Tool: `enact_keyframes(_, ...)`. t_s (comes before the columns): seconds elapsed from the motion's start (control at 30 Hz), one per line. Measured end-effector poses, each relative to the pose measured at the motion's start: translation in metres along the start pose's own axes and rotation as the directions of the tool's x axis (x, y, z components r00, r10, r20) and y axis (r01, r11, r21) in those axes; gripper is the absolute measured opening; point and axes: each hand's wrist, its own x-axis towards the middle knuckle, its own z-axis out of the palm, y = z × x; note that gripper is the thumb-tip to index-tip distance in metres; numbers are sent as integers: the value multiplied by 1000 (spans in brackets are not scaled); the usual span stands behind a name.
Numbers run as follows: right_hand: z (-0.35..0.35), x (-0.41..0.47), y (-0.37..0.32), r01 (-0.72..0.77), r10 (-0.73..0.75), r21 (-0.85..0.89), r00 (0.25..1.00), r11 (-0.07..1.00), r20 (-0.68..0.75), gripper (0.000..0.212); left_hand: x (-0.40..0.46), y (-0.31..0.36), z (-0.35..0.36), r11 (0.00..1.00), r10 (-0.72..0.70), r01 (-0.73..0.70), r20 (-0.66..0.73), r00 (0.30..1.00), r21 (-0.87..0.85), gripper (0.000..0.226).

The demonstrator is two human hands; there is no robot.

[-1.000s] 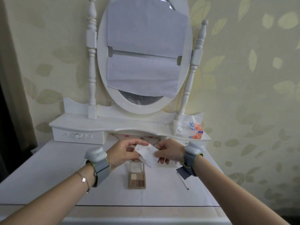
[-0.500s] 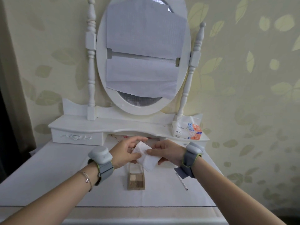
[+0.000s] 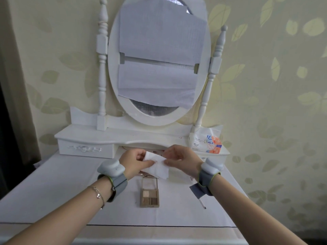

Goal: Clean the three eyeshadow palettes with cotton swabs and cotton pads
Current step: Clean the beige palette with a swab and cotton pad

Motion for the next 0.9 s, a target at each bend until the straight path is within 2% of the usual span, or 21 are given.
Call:
enact_keyframes(0.1,-4,-7,0,71,-70,-6,993,997,94,20,0,3,0,987,-73,69,-22,997,-143,12)
enact_keyframes(0.2,0,-11,1,67,-58,-48,983,997,175,23,0,4,-1,944,-149,154,40,988,-293,14)
enact_keyframes(0.37,8,-11,-3,85,-76,-57,987,995,141,38,0,1,-3,930,-198,214,85,977,-299,20)
enact_keyframes(0.47,9,-11,-4,175,-142,-193,975,965,173,47,2,-2,-5,910,-239,253,83,967,-329,16)
enact_keyframes(0.57,12,-11,-2,304,-267,-335,952,892,151,37,3,-2,-5,899,-278,291,87,957,-326,9)
enact_keyframes(0.67,14,-10,0,353,-340,-311,935,882,98,22,2,-1,-3,900,-287,302,94,953,-313,11)
enact_keyframes(0.9,16,-9,-4,273,-265,-303,962,913,68,12,2,-1,-6,923,-264,276,82,961,-268,20)
